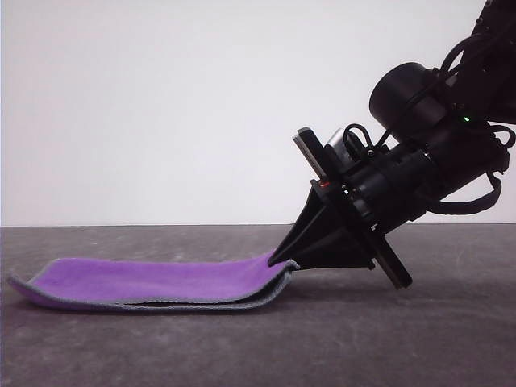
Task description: Fold clothes
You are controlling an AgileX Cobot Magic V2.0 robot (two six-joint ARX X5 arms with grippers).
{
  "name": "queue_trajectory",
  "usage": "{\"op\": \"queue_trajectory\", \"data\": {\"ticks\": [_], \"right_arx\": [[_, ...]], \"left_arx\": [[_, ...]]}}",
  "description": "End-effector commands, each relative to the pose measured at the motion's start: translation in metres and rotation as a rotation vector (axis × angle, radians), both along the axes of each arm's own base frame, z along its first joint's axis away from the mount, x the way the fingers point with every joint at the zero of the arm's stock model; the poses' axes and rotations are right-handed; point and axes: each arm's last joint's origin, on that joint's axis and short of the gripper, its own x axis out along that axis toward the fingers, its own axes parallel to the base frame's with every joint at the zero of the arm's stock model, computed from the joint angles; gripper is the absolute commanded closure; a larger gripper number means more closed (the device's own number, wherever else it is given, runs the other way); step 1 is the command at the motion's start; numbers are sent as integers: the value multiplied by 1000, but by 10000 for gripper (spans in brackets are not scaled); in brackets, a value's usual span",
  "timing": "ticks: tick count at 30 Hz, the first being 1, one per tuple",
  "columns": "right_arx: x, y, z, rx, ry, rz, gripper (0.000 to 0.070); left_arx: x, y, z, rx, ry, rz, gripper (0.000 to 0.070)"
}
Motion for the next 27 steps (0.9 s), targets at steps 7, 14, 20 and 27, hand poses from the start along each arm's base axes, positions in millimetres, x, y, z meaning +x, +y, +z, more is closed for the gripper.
{"op": "queue_trajectory", "data": {"ticks": [7,14,20,27], "right_arx": [[1,31,13,93,-73,76,697],[12,78,28,136,-107,159,697],[22,122,30,164,-99,226,697],[25,161,19,163,-79,285,697]], "left_arx": [[4,0,3,-3,-23,14,416],[4,0,3,-4,-23,13,416],[4,0,3,-4,-23,14,416],[4,0,3,-3,-23,13,416]]}}
